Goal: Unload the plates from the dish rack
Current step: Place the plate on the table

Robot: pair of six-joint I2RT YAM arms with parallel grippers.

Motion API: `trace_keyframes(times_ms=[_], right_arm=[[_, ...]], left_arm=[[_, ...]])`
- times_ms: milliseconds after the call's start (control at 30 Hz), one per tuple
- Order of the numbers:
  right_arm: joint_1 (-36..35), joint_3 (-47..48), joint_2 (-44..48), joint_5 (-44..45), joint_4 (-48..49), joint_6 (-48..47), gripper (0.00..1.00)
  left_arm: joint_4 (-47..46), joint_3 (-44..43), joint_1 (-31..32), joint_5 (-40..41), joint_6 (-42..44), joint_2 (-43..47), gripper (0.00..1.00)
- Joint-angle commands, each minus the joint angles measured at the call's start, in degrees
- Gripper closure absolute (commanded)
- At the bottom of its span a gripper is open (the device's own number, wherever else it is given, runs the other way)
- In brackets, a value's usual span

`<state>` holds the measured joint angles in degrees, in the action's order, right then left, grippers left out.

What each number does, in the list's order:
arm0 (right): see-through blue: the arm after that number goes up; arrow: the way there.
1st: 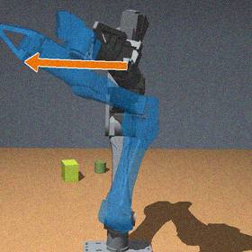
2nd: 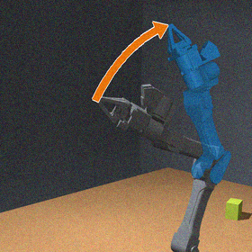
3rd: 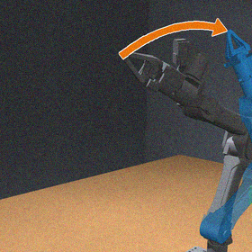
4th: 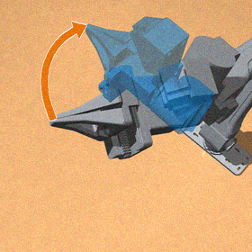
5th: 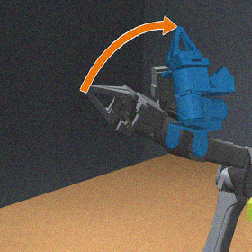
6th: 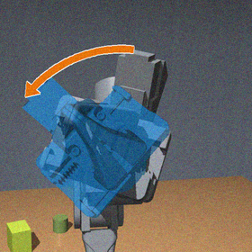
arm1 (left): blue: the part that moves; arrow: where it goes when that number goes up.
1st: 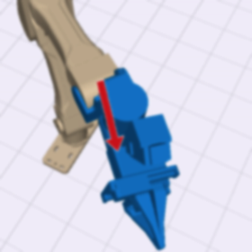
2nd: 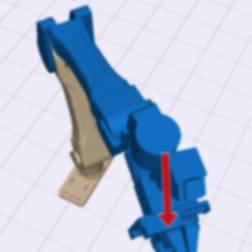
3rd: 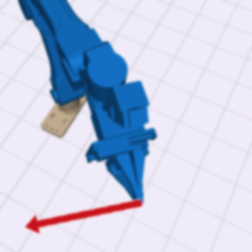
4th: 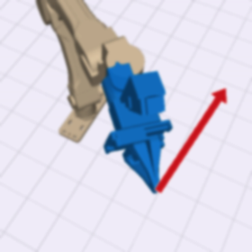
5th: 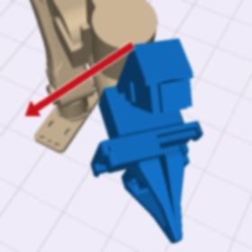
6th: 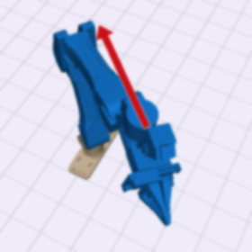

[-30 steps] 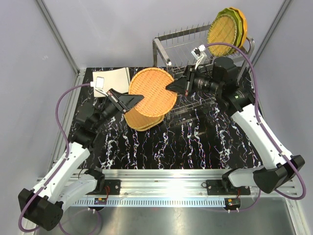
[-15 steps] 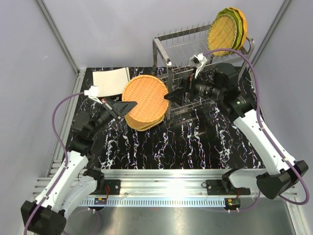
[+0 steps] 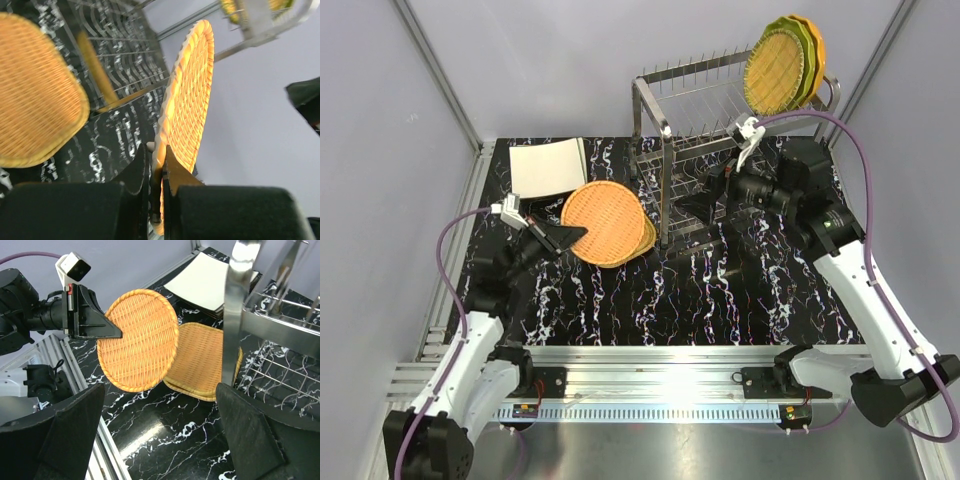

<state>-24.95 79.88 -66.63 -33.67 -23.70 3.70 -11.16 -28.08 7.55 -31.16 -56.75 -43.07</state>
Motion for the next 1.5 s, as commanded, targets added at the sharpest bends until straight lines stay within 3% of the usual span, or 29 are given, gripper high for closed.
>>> trace_keyframes(times_ms=[0, 333, 600, 767, 967, 1467], right_arm=[[1.4, -0.8, 1.8, 1.2, 0.2, -1.2, 0.0], [4.4, -3.0, 4.0, 1.5, 0.0, -1.2, 0.0], [6.9, -4.2, 5.5, 2.3, -0.5, -1.3, 0.0], [8.2, -4.1, 5.6, 3.5, -0.1, -2.3, 0.0], [9.5, -3.1, 5.4, 5.3, -0.1, -2.7, 0.0], [11.1, -1.5, 5.5, 7.9, -0.3, -3.4, 0.0]], left_arm=[[-4.5, 0.6, -1.2, -3.0, 2.0, -2.3, 1.0], [-7.3, 3.4, -5.8, -4.6, 3.7, -9.2, 1.0], [-14.9, 17.4, -23.1, -0.6, -7.9, -3.6, 1.0], [-16.8, 19.8, -30.8, 2.1, -11.2, -5.0, 1.0], [-20.8, 19.2, -33.5, 3.9, -11.4, -13.0, 1.0], [-30.2, 13.3, -35.4, 0.0, -8.0, -33.6, 1.0]])
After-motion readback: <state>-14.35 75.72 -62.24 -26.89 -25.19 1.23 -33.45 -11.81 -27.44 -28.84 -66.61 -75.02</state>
